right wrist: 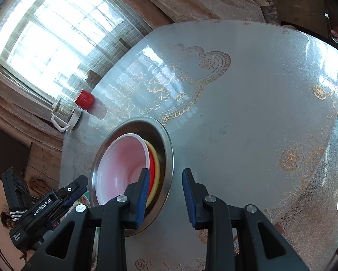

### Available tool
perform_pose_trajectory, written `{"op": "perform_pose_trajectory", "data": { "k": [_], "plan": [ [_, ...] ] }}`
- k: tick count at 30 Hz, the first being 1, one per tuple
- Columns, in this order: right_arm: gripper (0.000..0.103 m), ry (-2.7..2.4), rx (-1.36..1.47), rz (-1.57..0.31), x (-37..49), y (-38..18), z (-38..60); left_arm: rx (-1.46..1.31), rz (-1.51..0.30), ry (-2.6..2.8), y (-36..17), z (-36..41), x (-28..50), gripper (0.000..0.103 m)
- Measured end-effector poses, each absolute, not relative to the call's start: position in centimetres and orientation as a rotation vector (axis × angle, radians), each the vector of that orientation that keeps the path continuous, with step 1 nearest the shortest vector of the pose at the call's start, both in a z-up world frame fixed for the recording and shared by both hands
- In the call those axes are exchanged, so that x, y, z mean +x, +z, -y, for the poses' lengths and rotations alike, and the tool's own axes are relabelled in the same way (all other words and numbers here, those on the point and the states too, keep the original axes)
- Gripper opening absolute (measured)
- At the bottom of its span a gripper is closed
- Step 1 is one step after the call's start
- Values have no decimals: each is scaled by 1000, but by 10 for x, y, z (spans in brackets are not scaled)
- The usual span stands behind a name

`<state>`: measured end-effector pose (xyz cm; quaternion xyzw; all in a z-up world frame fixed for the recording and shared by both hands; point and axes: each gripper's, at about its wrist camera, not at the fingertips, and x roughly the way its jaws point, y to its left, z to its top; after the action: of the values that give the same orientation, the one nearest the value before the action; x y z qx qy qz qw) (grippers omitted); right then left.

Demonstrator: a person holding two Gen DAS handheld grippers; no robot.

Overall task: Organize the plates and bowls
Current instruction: 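Grasp the steel bowl rim with both grippers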

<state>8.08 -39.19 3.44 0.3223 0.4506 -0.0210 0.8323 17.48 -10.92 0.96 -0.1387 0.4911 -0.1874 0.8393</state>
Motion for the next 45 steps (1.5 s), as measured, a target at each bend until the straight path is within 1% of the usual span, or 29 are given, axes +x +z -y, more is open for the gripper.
{"op": "perform_pose_trajectory", "data": {
  "k": [3, 13, 14, 16, 19, 28, 34, 45],
  "plan": [
    [29, -43, 682, -960, 81, 32, 392, -294, -1045, -414, 8, 111, 177, 37],
    [29, -31, 658, -1002, 87, 20, 385, -272, -1092, -398, -5, 112, 183, 36],
    [27, -31, 654, -1006, 87, 19, 385, -270, -1096, -399, -6, 112, 184, 35],
    [26, -26, 652, -1010, 89, 18, 384, -278, -1110, -406, -8, 112, 186, 29],
    [25, -29, 654, -1012, 90, 16, 385, -270, -1112, -404, -11, 114, 186, 25],
    [24, -37, 599, -1011, 96, 16, 383, -214, -1120, -425, -16, 129, 188, 16],
    [24, -43, 539, -1011, 100, 17, 378, -220, -1133, -429, -22, 133, 192, 14],
    [22, -32, 513, -1024, 111, 11, 377, -174, -1117, -409, -24, 142, 200, 13]
  ]
}}
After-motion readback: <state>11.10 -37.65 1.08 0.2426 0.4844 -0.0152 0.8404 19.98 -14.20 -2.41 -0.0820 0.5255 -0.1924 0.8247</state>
